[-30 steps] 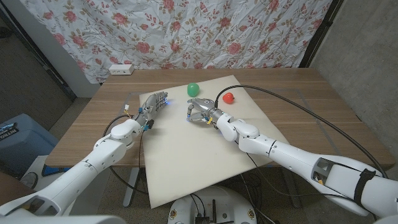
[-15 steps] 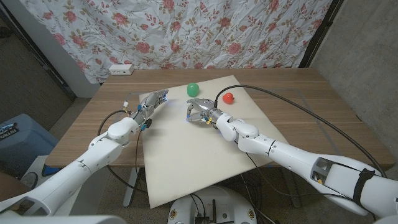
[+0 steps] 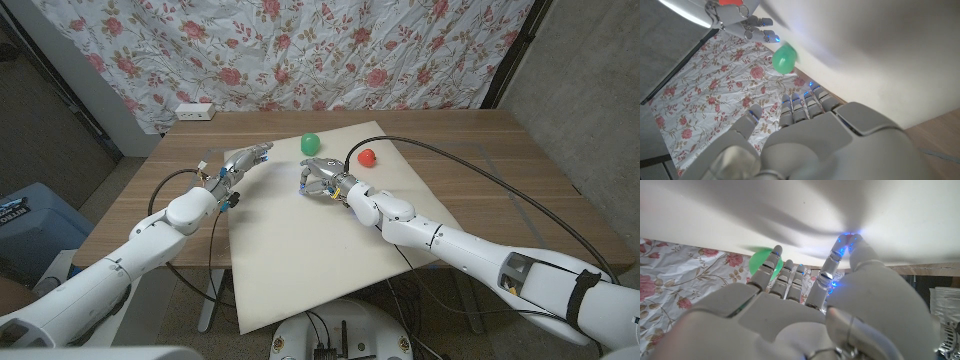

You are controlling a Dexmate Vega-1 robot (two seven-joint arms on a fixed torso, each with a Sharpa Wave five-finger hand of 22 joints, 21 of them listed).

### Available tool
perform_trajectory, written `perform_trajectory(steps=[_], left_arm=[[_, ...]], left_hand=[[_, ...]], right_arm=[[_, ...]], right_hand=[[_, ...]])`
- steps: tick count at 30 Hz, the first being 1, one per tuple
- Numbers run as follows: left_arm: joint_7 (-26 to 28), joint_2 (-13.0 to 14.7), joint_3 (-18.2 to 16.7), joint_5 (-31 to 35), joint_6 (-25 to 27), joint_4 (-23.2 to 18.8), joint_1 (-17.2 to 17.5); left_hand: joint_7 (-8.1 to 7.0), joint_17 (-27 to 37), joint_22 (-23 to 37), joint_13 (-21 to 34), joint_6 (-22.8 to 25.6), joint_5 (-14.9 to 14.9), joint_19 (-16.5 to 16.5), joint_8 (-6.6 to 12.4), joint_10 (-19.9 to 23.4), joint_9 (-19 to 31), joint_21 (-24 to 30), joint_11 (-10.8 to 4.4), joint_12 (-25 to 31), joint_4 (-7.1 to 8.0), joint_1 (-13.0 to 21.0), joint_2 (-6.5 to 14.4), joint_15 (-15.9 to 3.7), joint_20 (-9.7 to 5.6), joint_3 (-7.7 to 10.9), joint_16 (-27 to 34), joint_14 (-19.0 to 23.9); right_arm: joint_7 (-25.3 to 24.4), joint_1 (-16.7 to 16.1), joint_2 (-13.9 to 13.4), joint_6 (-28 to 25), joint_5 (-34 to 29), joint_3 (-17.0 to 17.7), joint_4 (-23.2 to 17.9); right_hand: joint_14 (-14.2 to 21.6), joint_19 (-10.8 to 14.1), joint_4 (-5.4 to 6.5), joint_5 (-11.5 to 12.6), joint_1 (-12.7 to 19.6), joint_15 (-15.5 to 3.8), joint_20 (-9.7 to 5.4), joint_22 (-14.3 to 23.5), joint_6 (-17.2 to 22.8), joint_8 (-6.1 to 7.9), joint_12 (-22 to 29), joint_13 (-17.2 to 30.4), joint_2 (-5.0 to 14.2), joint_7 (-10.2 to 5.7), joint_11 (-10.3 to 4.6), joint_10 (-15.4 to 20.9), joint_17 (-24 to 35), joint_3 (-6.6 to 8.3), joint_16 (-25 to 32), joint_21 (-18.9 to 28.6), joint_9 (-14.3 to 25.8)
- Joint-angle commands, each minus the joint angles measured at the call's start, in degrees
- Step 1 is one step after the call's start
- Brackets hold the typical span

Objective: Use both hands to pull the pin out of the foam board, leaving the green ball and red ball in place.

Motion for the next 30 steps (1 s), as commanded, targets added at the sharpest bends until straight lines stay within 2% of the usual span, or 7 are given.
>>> perform_trajectory(steps=[1,12,20,23,30], left_arm=[[1.99,5.21,0.01,9.32,0.29,-4.13,2.42],[6.01,8.77,-0.18,20.71,0.07,-6.60,4.38],[9.63,9.33,-0.29,26.71,1.70,-7.82,6.34],[10.30,10.65,0.15,30.63,1.84,-8.47,6.66],[10.66,12.14,1.11,35.70,1.25,-9.10,7.45]], left_hand=[[-0.34,0.22,0.10,0.14,-0.28,0.10,-0.51,-0.07,-0.33,0.18,-0.23,-0.39,-0.17,0.54,-0.33,5.06,-2.76,-4.10,0.06,0.02,-0.06],[-1.21,0.21,0.10,0.08,-1.06,0.12,-0.73,-0.28,-0.38,0.14,-0.32,-0.89,-0.22,1.14,-0.49,5.24,-3.81,-5.25,0.06,0.06,-0.02],[-1.25,0.23,0.11,0.06,-1.11,0.15,-0.74,-0.22,-0.36,0.12,-0.31,-0.92,-0.22,1.51,-0.53,5.48,-4.16,-5.79,0.13,0.13,0.15],[-1.31,0.26,0.12,0.05,-1.03,0.16,-0.84,-0.17,-0.38,0.11,-0.34,-0.91,-0.24,1.67,-0.57,5.55,-4.43,-5.96,0.12,0.14,0.13],[-1.84,0.47,0.20,0.05,-1.89,0.11,-1.41,-0.35,-0.81,0.12,-0.46,-1.15,-0.38,2.89,-1.14,5.57,-4.82,-6.57,-0.40,0.06,-0.43]], right_arm=[[0.17,0.26,0.26,-0.16,0.26,-0.26,0.29],[-0.02,0.44,0.56,-0.08,0.45,-0.46,0.68],[-0.07,0.27,0.58,-0.51,0.50,-0.48,0.37],[0.01,0.17,0.54,-0.67,0.53,-0.49,0.16],[0.01,-0.05,0.54,-1.54,0.17,-0.59,-0.42]], right_hand=[[0.27,0.39,0.04,-0.31,0.30,-0.55,-0.23,0.30,0.15,-0.16,-0.08,0.10,0.48,-0.02,0.11,0.45,0.31,0.20,0.13,-0.03,0.13],[0.31,0.38,0.11,-0.42,0.31,-0.63,-0.28,0.31,0.12,-0.36,-0.20,0.11,0.48,0.02,0.14,0.44,0.39,0.12,0.16,-0.06,0.01],[0.38,0.37,0.15,-0.46,0.37,-0.65,-0.31,0.31,0.24,-0.42,-0.23,0.12,0.57,0.04,0.17,0.56,0.46,0.10,0.21,-0.09,-0.05],[0.33,0.39,0.15,-0.47,0.40,-0.71,-0.37,0.31,0.26,-0.45,-0.25,0.12,0.59,0.04,0.16,0.58,0.49,0.09,0.20,-0.08,-0.07],[0.32,0.34,0.19,-0.49,0.48,-0.75,-0.44,0.31,0.29,-0.52,-0.29,0.12,0.74,0.05,0.02,0.61,0.55,0.09,0.22,-0.11,-0.11]])
